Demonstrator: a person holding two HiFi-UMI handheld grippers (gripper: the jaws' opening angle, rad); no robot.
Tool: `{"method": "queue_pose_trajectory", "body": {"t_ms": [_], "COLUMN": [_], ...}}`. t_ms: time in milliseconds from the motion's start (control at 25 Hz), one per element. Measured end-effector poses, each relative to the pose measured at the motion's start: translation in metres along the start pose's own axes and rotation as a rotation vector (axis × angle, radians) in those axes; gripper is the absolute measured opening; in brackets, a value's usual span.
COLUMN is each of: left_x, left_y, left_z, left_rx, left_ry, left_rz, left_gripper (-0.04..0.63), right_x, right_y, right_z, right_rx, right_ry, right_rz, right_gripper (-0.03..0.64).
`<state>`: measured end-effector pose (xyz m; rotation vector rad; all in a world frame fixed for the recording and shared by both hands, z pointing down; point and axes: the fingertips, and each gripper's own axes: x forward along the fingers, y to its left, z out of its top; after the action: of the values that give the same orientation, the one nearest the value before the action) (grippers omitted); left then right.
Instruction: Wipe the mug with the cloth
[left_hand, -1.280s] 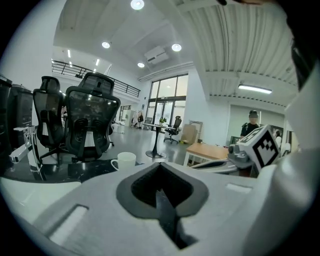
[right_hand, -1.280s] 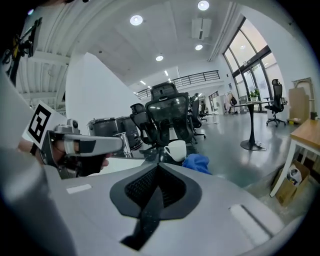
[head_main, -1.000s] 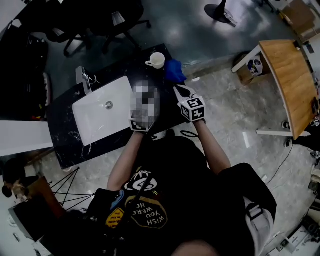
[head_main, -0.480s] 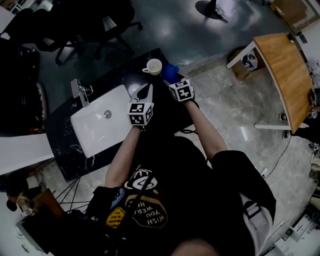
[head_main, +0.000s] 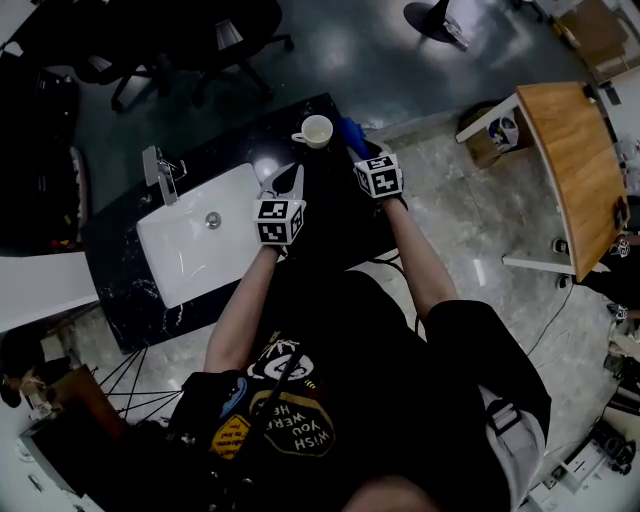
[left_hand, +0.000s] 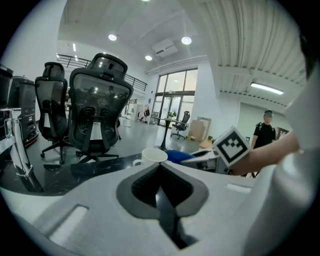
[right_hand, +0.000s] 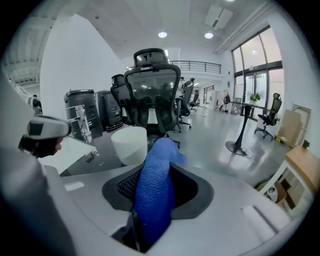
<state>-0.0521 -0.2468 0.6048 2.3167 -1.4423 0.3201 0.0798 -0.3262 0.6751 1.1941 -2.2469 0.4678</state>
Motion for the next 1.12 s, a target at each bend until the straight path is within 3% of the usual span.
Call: {"method": "queue_pose_trajectory", "body": {"t_ms": [160, 360, 440, 520, 680, 800, 1000, 1120], "left_x": [0.017, 0.022, 0.021, 0.018, 0.007, -0.002, -0.014, -0.020], "left_y": [0.012, 0.010, 0.013, 0.016, 0.016, 0.012, 0.003, 0.003], "left_z": [-0.002, -0.006, -0.009, -0.012, -0.012, -0.006, 0.007, 0.010], "left_rx": [0.023, -0.002, -0.023, -0.038, -0.057, -0.046, 0.000, -0.017], "left_ry": [0.010, 0.025, 0.033, 0.039, 0.040, 0.015, -0.025, -0.042], "left_rz": [0.043, 0.024, 0.021, 0.030, 0.039, 0.036, 0.027, 0.028], "left_gripper": [0.003, 0.003, 0.003, 0.003, 0.003, 0.003, 0.003, 0.003], "right_x": [0.015, 0.002, -0.010, -0.018, -0.014, 0.001, 0.001, -0.022], "right_y": [-0.002, 0.062, 0.093, 0.100, 0.030, 0.009, 0.078, 0.129], "right_z": [0.020, -0.010, -0.022, -0.025, 0.009, 0.033, -0.003, -0.029], "right_rx": [-0.137, -0.380, -0.409, -0.345, -0.141, -0.141, -0.432, -0.488], "right_ry": [0.034, 0.075, 0.047, 0.023, -0.006, 0.000, 0.135, 0.133], "right_rz": [-0.023, 0.119, 0.238, 0.288, 0.038, -0.033, 0.167, 0.357], "right_gripper": [0.137, 0.137, 0.138, 0.138, 0.138, 0.138, 0.140, 0.138]}}
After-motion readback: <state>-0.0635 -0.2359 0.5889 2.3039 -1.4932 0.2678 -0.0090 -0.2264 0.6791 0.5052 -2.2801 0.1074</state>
